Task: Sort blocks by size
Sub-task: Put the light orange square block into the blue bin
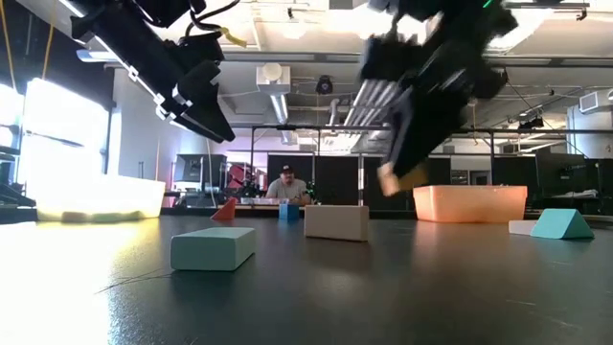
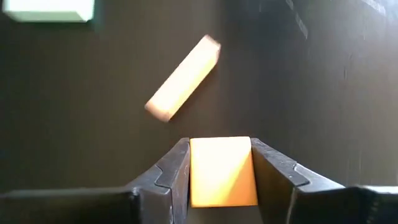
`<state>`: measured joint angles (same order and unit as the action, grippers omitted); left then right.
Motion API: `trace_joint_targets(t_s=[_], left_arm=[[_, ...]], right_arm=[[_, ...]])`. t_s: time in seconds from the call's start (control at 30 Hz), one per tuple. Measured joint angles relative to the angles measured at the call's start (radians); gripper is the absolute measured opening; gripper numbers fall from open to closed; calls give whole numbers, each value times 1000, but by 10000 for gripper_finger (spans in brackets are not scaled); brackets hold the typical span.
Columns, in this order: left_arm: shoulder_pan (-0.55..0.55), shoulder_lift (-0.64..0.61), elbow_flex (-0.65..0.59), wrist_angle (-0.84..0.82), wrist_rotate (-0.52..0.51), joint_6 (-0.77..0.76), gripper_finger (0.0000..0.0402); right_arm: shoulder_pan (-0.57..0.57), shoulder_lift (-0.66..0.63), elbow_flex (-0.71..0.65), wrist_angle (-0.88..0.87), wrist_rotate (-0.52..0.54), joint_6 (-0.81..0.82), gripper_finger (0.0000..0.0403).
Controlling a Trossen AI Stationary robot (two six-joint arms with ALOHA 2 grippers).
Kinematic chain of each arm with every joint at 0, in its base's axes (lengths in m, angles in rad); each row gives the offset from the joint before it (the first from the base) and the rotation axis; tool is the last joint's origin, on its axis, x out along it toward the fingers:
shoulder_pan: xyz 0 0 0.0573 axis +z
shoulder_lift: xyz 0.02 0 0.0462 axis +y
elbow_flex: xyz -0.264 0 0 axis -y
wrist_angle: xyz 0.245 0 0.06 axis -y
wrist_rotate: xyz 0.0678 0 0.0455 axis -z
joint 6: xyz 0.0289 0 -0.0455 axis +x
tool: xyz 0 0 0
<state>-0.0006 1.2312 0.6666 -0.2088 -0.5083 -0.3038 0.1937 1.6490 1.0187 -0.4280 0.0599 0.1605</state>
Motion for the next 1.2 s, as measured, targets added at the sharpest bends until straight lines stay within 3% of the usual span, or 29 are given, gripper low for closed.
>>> trace_joint_targets(t_s=[0.17,0.33,0.5,0.7,0.97,1.2], left_arm=[[0,0,0,0,0,-6,213],[-2,0,0,5,0,1,213],[-2,0,0,26,-3,26,213],[-3,0,0,34,-3,27,213],[-2,0,0,35,-3,29,213],[-2,0,0,35,-3,28,213]], right_arm=[[180,-110,0,-190,88,315,128],[389,-173,0,-355,131,734,128],[585,-189,0,-435,179,1156,128],[763,-171,-3,-476,236,1539,128],[877,-157,-65,-457,182,1860,144],[886,-156,-32,-470,179,1818,137]])
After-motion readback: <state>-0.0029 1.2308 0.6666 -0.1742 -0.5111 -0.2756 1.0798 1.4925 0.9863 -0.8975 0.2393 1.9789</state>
